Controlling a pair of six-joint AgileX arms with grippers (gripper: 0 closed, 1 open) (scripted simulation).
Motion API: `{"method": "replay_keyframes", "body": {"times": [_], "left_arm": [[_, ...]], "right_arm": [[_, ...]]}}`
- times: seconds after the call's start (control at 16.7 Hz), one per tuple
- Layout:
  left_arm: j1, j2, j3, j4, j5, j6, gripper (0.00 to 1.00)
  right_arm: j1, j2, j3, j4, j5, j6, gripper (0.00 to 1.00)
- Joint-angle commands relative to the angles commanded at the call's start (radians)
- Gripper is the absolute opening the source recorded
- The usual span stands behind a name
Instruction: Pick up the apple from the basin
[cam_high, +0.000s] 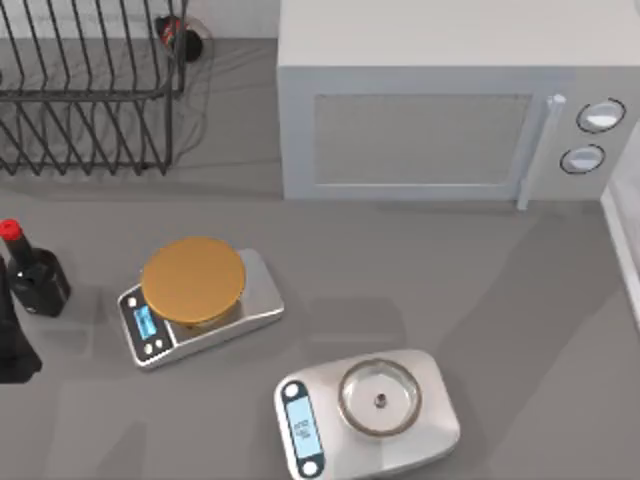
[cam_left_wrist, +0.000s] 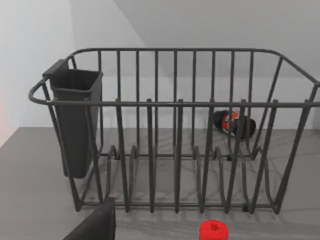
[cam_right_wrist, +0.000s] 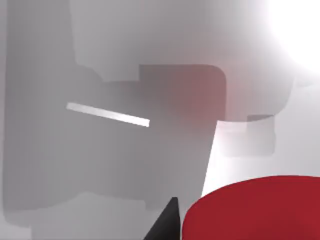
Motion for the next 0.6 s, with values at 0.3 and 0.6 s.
{"method": "replay_keyframes", "body": {"times": [0.3, 0.6], "left_arm": [[0.000, 0.000, 0.000, 0.000, 0.000, 0.000, 1.00], [0.000, 0.000, 0.000, 0.000, 0.000, 0.000, 1.00]], "right_arm": [[-0.002, -0.087, 0.260, -0.382, -0.001, -0.003, 0.00], [-0.002, -0.173, 0.449, -0.634, -0.002, -0.004, 0.00]]}}
